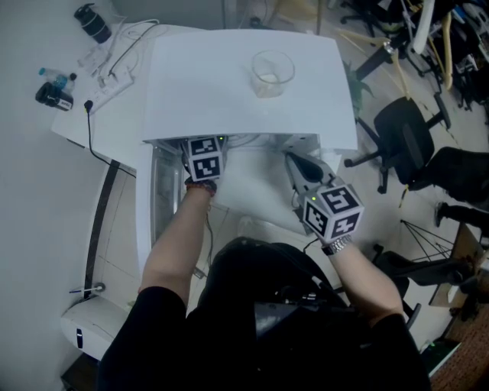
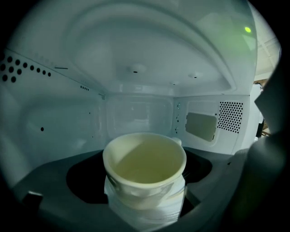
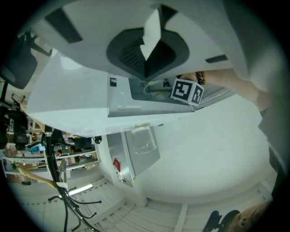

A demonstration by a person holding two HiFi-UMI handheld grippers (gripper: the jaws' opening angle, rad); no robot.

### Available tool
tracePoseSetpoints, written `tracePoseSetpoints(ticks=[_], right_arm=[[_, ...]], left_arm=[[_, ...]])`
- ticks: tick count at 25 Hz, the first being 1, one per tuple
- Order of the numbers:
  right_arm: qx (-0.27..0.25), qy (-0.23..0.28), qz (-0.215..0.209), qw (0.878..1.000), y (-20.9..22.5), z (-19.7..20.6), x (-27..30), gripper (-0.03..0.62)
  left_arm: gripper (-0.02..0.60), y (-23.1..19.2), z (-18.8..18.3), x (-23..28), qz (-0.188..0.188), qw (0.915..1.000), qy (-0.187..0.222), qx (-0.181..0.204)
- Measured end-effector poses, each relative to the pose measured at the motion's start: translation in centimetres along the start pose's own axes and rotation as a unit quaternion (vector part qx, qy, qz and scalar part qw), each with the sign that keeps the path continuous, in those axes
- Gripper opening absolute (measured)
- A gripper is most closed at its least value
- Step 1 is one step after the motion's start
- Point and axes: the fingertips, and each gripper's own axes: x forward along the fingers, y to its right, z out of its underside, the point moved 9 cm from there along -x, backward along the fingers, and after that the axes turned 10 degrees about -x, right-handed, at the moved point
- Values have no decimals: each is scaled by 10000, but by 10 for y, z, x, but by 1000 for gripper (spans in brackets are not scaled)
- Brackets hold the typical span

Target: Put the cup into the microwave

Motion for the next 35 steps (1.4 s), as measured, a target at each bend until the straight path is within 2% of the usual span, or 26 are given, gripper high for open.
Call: tracePoseSetpoints(ticks=[14,19,35], right_arm=[[-83,143,-27,9999,-9,-2,-26,15],[-171,196,-175,9995,-9,-1,-38,14],[-401,570,-730,9949,3,-5,-72,15]], left_arm=[[463,4,4,-28,-165,9998,1,-143],[463,9,10,-46,-274,9992,-30,-277],[463,45,16,-115,-674,9972,-9,-324]])
